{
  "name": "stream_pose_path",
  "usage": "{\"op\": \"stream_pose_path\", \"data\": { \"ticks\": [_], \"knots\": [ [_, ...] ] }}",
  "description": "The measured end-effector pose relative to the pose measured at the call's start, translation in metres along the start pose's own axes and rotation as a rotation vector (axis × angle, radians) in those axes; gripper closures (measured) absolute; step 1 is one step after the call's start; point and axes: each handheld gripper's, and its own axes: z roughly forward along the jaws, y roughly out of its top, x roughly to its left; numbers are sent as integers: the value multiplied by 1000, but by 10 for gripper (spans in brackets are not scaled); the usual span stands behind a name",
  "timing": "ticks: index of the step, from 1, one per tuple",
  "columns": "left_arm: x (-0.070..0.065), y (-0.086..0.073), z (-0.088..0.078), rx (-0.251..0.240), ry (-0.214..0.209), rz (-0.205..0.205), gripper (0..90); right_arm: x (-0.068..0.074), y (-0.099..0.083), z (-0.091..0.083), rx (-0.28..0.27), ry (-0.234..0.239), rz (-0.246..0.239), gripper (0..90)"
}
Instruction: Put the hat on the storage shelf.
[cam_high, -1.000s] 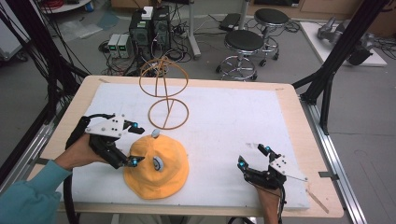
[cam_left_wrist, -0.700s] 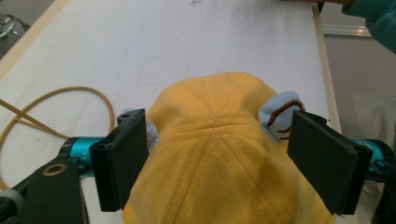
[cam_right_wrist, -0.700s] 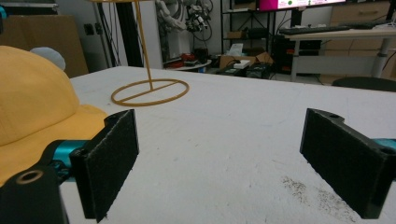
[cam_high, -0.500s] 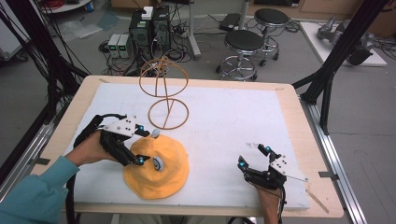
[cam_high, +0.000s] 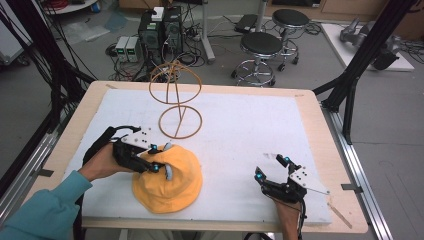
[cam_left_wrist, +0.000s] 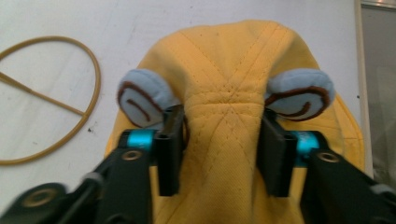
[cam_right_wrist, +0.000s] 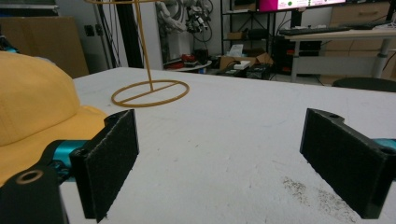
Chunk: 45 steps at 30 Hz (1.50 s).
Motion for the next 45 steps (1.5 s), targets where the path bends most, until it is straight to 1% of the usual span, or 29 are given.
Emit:
{"op": "stream_pose_path", "data": {
  "ticks": [1,3,4,7,12,13,15,17,20,22,24,27,30,32,34,36,39,41,43,45],
  "knots": [
    [0,0,0,4,9,-7,696,0,0,0,0,0,1,104],
    [0,-1,0,-2,16,-27,751,0,0,0,0,0,1,104],
    [0,-1,0,-3,21,-28,784,0,0,0,0,0,1,104],
    [0,-1,0,-16,27,-30,804,0,0,0,0,0,0,104],
    [-1,-1,-2,-12,40,-31,826,-1,0,0,1,1,-1,104],
    [-1,-1,-2,-9,36,-25,830,-1,0,0,1,1,-1,104],
    [-1,-1,-3,-11,46,-34,832,-1,0,0,1,1,-1,104],
    [-2,-1,-3,-14,47,-29,837,0,0,0,0,0,-1,104],
    [-2,0,-4,-16,43,-36,841,-1,0,0,0,0,-2,104],
    [-3,0,-7,-28,45,-44,842,-1,0,0,1,1,-1,104],
    [-3,0,-13,-49,48,-56,842,-1,0,0,1,1,-1,104],
    [-5,3,-24,-96,69,-74,842,0,0,0,0,1,-1,104],
    [-7,8,-36,-118,88,-77,842,0,0,0,-1,1,-1,104],
    [-9,13,-44,-126,100,-72,842,0,0,0,-1,0,-2,104],
    [-9,17,-52,-148,106,-82,843,0,0,0,-2,1,-5,104],
    [-9,23,-60,-161,125,-88,844,0,0,0,-2,2,-5,104],
    [-7,32,-75,-166,161,-83,844,0,0,0,-4,1,-9,104],
    [-6,38,-84,-177,183,-86,845,0,0,0,-3,1,-8,104],
    [-4,44,-92,-181,206,-85,845,0,0,0,-2,1,-3,104],
    [-1,49,-98,-180,222,-88,846,-1,0,1,-4,3,-9,104]
  ]
}}
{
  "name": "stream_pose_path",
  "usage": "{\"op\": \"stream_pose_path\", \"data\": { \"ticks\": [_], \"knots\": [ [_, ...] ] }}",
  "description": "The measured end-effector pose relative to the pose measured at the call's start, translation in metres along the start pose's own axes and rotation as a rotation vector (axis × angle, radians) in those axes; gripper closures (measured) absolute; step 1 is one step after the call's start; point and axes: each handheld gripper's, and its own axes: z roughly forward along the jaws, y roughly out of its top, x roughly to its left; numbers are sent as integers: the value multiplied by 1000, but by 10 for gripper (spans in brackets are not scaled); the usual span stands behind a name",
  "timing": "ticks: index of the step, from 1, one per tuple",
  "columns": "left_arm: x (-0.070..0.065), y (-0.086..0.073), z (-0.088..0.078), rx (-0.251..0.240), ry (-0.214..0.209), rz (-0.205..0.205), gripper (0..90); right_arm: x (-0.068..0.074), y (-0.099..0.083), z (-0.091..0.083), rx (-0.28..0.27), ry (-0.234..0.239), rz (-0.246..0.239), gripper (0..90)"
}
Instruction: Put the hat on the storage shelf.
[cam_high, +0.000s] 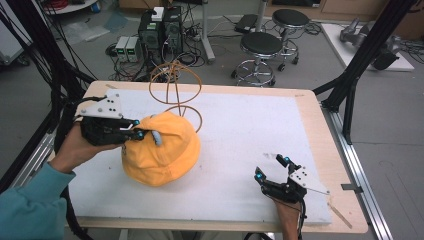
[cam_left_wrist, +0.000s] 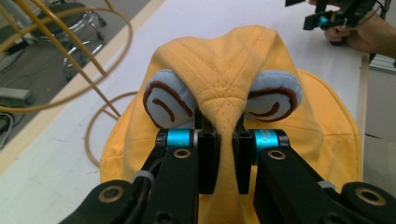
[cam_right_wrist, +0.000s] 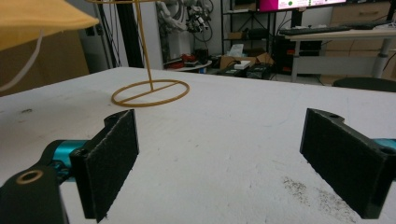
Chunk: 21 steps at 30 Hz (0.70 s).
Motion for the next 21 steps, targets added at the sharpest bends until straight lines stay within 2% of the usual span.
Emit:
{"op": "stream_pose_path", "data": {
  "ticks": [10,12,21],
  "knots": [
    [24,34,-15,-30,66,-2,849,0,0,0,1,3,-1,104],
    [27,38,-18,-38,71,-16,850,0,0,0,1,4,-1,104],
    [22,44,-28,-38,64,-11,856,0,0,0,-2,4,2,104]
  ]
}}
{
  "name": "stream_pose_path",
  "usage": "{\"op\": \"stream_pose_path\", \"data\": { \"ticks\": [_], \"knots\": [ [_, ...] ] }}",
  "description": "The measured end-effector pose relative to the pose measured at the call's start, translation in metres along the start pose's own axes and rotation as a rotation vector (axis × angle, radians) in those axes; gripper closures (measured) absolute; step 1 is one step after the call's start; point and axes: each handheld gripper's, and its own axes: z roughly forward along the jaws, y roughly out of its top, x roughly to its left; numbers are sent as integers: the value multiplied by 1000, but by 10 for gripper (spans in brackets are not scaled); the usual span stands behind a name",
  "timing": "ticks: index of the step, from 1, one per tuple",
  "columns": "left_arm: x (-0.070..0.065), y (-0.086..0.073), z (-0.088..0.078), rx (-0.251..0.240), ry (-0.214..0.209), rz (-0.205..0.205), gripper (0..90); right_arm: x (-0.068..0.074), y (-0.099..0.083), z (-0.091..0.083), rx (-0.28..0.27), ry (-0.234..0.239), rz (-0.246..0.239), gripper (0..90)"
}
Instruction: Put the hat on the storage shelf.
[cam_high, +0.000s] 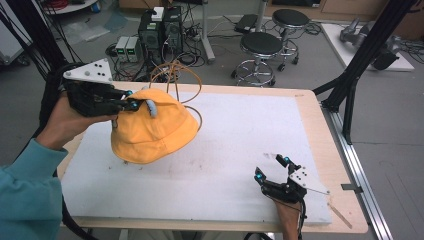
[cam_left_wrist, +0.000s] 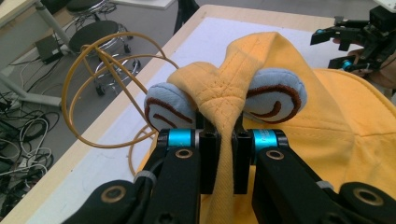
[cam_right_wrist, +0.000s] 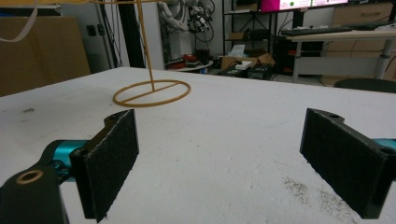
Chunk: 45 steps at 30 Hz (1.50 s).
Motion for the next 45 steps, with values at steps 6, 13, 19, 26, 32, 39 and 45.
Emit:
{"op": "stream_pose_path", "data": {
  "ticks": [6,13,19,26,32,39,45],
  "knots": [
    [-2,7,-11,-18,15,9,858,0,0,0,2,0,3,104],
    [3,20,-19,-51,47,15,859,0,0,0,2,-1,2,104],
    [14,32,-21,-68,74,12,858,0,0,1,-1,0,1,104],
    [31,53,-22,-86,117,20,859,0,0,0,3,-2,-1,104],
    [49,76,-12,-87,169,42,859,0,0,1,0,0,-9,104],
    [66,96,10,-83,217,54,860,0,0,1,3,2,-8,104],
    [78,100,26,-72,241,43,860,1,0,0,6,5,-4,104]
  ]
}}
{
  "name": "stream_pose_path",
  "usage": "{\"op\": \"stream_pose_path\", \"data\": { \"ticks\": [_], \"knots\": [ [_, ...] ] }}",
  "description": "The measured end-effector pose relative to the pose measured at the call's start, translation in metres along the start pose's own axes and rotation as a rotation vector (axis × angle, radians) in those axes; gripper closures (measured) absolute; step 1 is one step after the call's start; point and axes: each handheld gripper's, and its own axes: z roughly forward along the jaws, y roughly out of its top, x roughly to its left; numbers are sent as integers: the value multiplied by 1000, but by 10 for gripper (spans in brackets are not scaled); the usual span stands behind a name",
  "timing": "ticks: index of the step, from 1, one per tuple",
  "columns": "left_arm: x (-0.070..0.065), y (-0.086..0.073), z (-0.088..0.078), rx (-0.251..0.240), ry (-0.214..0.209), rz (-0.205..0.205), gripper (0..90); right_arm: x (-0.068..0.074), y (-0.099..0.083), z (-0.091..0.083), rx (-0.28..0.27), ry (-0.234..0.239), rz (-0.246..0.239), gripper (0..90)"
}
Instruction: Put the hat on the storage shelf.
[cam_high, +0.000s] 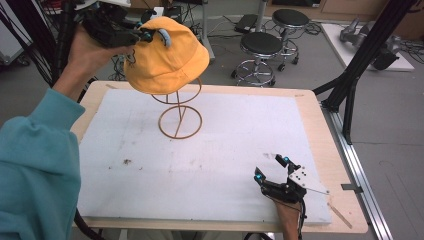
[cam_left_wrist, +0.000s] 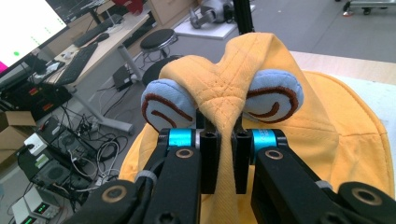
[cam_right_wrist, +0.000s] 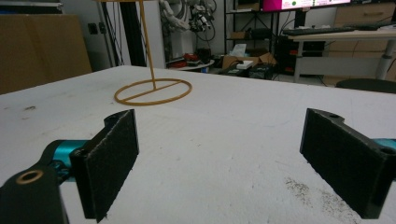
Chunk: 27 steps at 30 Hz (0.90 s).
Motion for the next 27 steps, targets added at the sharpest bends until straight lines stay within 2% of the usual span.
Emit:
{"op": "stream_pose_path", "data": {
  "ticks": [4,9,14,18,24,27],
  "knots": [
    [3,-4,19,24,0,-8,861,0,0,0,-2,-1,-1,104],
    [1,-8,47,59,-24,-9,860,0,0,0,-3,0,-1,104],
    [-1,-23,69,94,-50,-37,860,0,0,0,-3,1,-1,104],
    [-1,-37,79,132,-70,-55,860,0,0,0,-1,2,-2,104],
    [1,-52,89,152,-103,-87,858,0,0,0,3,2,-1,104],
    [2,-57,91,139,-117,-103,856,0,0,0,4,2,-3,104]
  ]
}}
